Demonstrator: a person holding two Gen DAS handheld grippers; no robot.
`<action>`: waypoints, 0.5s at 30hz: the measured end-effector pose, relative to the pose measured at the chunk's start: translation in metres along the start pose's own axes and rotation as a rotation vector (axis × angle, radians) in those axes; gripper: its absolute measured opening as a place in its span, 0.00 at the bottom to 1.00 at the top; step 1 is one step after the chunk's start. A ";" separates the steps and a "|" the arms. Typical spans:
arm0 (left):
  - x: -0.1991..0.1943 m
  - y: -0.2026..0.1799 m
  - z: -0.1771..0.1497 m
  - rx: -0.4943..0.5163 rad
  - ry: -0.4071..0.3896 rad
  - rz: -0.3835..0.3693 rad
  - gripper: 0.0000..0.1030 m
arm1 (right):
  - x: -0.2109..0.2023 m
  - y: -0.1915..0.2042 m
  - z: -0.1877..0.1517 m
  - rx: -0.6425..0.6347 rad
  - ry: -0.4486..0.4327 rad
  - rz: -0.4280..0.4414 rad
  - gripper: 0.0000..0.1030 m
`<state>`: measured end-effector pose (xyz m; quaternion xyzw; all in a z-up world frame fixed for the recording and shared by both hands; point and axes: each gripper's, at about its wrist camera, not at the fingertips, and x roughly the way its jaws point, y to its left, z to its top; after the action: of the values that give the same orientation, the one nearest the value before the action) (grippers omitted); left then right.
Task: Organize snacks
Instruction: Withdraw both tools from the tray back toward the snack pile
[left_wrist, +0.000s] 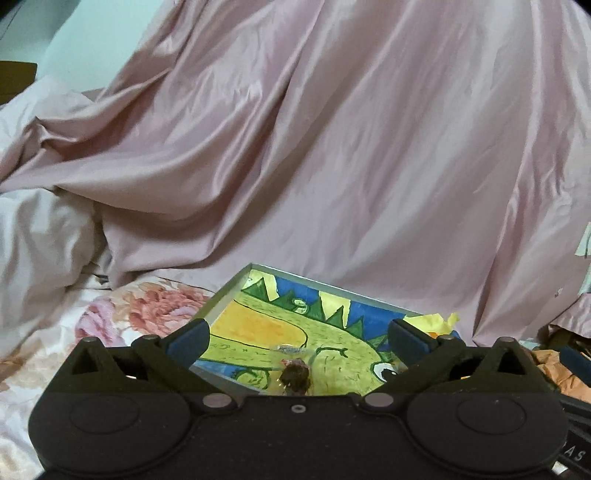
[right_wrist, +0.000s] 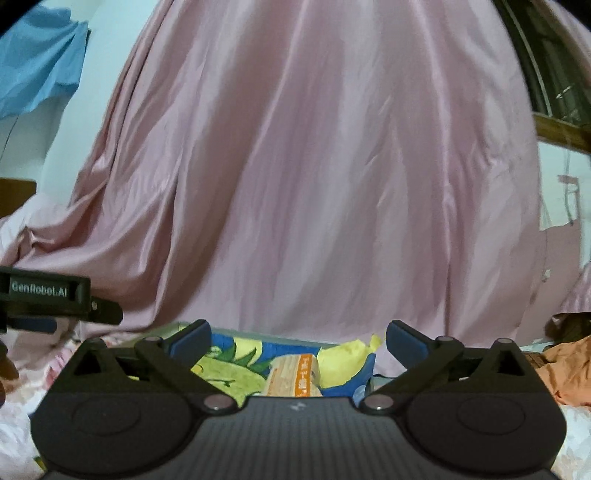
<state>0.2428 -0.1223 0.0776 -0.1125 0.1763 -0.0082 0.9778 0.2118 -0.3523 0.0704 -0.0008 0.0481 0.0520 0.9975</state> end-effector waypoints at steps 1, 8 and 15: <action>-0.007 0.000 -0.001 0.006 -0.005 -0.001 0.99 | -0.006 0.002 0.000 0.005 -0.005 -0.002 1.00; -0.050 0.011 -0.015 0.047 -0.029 -0.005 0.99 | -0.054 0.017 -0.010 0.036 -0.007 0.010 1.00; -0.089 0.038 -0.037 0.065 -0.025 -0.010 0.99 | -0.095 0.041 -0.024 0.061 0.058 0.045 1.00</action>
<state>0.1456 -0.0881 0.0659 -0.0814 0.1632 -0.0173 0.9831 0.1110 -0.3211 0.0561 0.0290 0.0787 0.0729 0.9938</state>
